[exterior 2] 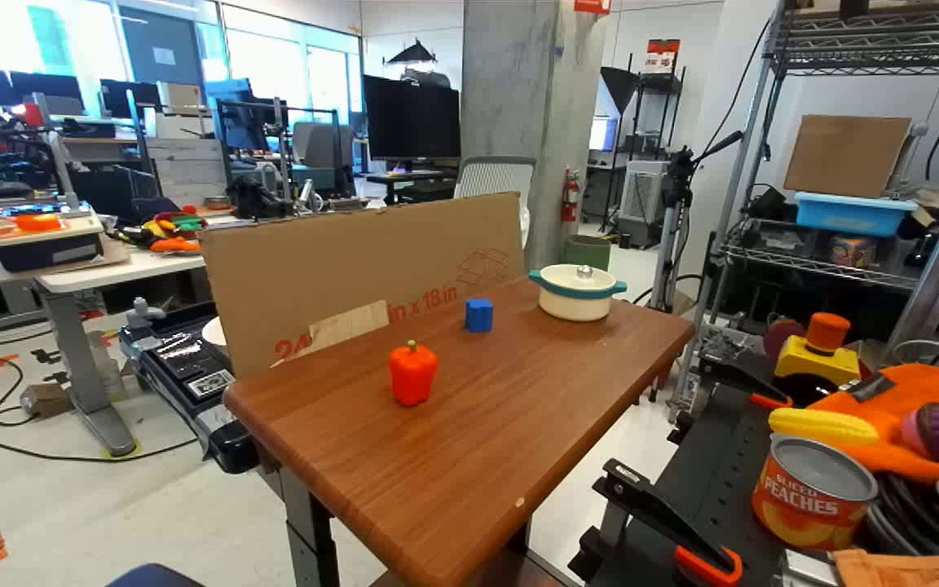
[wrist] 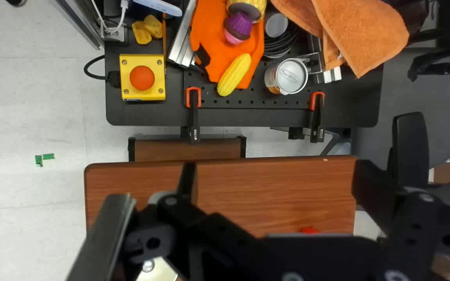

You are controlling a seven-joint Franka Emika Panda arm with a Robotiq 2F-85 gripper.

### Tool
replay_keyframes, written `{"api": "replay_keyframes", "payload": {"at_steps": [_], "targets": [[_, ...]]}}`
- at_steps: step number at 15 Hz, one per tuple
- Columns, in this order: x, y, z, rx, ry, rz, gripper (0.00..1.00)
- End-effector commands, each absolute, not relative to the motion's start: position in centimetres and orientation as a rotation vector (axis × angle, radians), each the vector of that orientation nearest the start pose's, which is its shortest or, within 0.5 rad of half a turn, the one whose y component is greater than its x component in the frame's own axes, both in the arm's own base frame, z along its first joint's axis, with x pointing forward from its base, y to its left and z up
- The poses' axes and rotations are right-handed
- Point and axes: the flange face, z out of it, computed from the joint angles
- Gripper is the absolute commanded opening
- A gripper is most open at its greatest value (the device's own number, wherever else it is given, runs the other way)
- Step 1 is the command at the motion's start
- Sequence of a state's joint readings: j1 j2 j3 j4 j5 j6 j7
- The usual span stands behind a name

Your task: Move the blue block to the front

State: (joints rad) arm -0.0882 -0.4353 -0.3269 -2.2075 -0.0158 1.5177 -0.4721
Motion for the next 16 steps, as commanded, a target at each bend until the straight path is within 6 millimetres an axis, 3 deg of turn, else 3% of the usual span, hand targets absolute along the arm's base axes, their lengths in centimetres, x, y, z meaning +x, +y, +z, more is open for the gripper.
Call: {"api": "replay_keyframes", "payload": {"at_steps": [1, 11, 15, 16], "targets": [[35.7, -17.5, 52.3, -2.9, -0.154, 0.293, 1.0], [35.7, -17.5, 52.3, -2.9, -0.154, 0.293, 1.0], [38.4, -16.8, 50.0, -2.9, -0.093, 0.36, 1.0], [40.0, -15.9, 49.3, -2.895, -0.073, 0.319, 1.0]]}}
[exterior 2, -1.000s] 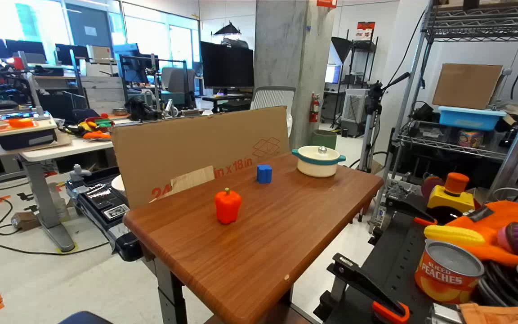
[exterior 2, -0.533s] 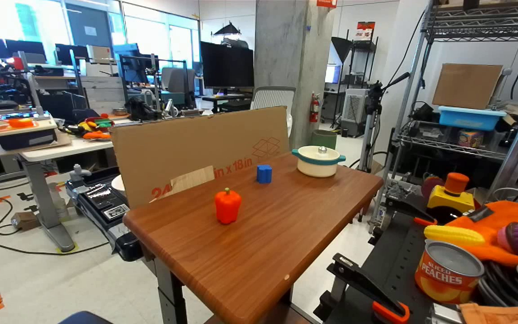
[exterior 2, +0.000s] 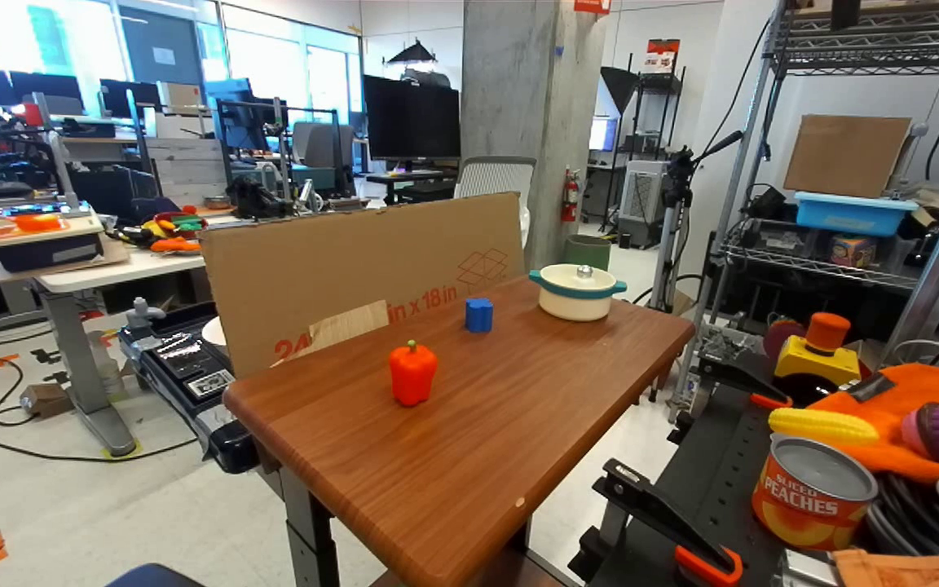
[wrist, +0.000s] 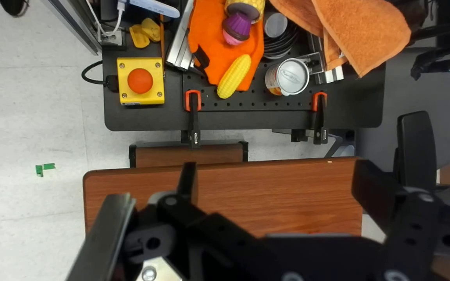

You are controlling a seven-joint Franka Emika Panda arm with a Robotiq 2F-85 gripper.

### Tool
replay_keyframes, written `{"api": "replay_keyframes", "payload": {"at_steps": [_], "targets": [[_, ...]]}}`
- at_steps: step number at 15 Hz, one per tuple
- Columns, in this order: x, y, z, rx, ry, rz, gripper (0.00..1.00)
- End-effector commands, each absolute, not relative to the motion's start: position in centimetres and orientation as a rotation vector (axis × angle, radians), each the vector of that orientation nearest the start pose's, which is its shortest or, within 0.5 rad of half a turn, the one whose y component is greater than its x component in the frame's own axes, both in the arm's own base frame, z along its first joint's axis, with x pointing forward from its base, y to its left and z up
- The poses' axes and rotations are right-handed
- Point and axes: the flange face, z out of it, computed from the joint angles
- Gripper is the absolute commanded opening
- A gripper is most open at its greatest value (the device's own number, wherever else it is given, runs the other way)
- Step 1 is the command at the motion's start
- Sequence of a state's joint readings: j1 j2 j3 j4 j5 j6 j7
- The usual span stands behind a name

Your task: Move the blue block to the front

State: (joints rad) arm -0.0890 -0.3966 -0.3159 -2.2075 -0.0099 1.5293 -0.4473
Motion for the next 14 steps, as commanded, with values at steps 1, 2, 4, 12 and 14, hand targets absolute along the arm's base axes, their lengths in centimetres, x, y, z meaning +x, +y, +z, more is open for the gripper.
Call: {"api": "replay_keyframes", "payload": {"at_steps": [1, 2, 4, 12, 14], "targets": [[41.0, -15.4, 48.6, -2.897, -0.057, 0.312, 1.0], [42.5, -14.4, 47.7, -2.915, -0.035, 0.302, 1.0], [45.1, -12.4, 45.8, -2.959, 0.013, 0.278, 1.0], [54.5, -4.8, 37.3, -3.033, 0.26, 0.321, 1.0], [56.8, -4.1, 35.4, -3.039, 0.337, 0.323, 1.0]]}}
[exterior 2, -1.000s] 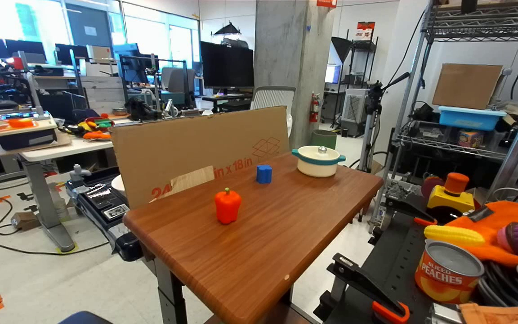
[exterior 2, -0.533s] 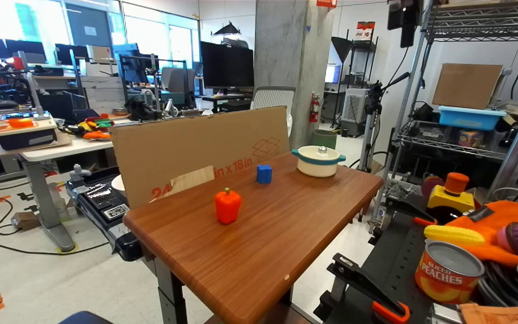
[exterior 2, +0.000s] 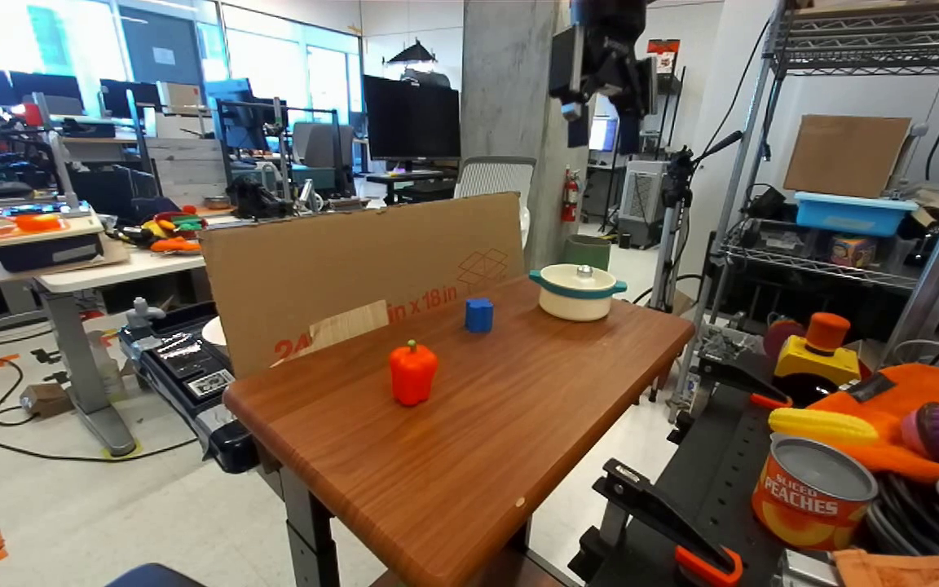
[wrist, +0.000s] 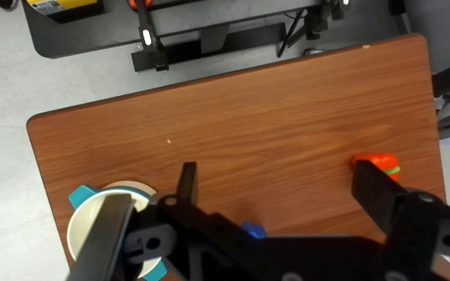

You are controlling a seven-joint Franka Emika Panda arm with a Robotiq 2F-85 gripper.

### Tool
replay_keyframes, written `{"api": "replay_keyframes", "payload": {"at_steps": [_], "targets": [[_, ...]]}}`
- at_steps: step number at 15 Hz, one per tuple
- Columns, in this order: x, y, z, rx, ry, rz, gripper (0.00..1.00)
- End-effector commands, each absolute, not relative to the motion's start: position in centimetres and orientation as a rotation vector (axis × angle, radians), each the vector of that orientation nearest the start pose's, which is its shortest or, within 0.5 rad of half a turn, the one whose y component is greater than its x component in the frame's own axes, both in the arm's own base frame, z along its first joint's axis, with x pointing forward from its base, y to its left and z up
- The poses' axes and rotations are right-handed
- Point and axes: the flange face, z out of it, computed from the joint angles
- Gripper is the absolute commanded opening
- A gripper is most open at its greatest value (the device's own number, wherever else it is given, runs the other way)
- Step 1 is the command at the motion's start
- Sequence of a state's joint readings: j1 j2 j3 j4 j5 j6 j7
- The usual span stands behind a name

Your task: Move the blue block to the front

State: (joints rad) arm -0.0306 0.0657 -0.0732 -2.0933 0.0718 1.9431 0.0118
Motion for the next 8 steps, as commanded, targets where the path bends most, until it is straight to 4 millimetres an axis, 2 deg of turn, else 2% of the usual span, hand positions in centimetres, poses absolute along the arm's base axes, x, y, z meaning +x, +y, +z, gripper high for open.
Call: {"api": "replay_keyframes", "payload": {"at_steps": [1, 8], "targets": [[57.9, -4.0, 34.5, -3.041, 0.378, 0.322, 1.0], [63.6, -4.0, 27.2, -3.07, 0.562, 0.369, 1.0]]}}
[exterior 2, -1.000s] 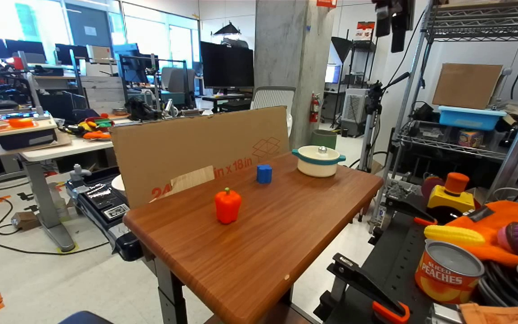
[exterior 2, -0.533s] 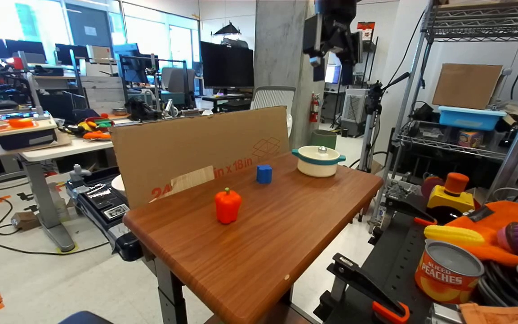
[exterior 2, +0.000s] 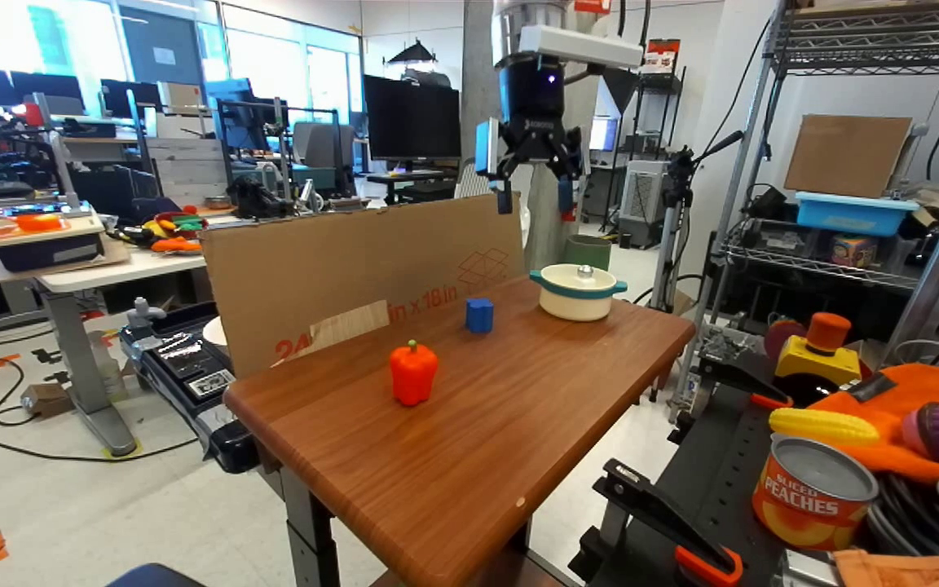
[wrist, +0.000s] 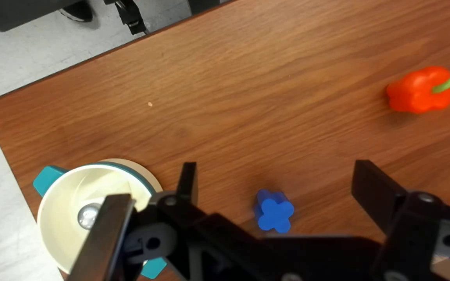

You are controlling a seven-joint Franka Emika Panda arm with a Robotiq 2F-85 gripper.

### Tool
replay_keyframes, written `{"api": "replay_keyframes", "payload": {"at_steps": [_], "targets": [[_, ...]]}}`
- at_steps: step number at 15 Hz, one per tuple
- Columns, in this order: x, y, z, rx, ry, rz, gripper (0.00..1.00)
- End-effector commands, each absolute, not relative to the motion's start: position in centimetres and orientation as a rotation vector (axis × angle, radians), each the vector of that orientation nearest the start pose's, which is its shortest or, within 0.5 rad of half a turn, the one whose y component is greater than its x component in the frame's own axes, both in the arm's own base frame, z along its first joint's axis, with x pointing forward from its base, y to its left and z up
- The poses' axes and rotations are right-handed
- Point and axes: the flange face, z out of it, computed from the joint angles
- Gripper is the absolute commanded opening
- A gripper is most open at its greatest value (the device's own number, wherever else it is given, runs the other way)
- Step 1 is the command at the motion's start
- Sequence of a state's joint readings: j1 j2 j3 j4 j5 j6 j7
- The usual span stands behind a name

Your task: Move the blue block to the front

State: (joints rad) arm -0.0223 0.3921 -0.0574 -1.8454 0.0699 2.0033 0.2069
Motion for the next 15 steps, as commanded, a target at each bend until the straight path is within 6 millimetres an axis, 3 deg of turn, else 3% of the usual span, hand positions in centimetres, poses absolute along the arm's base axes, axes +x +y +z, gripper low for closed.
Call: {"api": "replay_keyframes", "payload": {"at_steps": [1, 6, 15], "targets": [[64.1, -3.9, 26.2, -3.074, 0.574, 0.381, 1.0], [66.5, -3.1, 21.8, -3.092, 0.623, 0.416, 1.0], [70.2, -2.5, 17.1, -3.115, 0.708, 0.4, 1.0]]}}
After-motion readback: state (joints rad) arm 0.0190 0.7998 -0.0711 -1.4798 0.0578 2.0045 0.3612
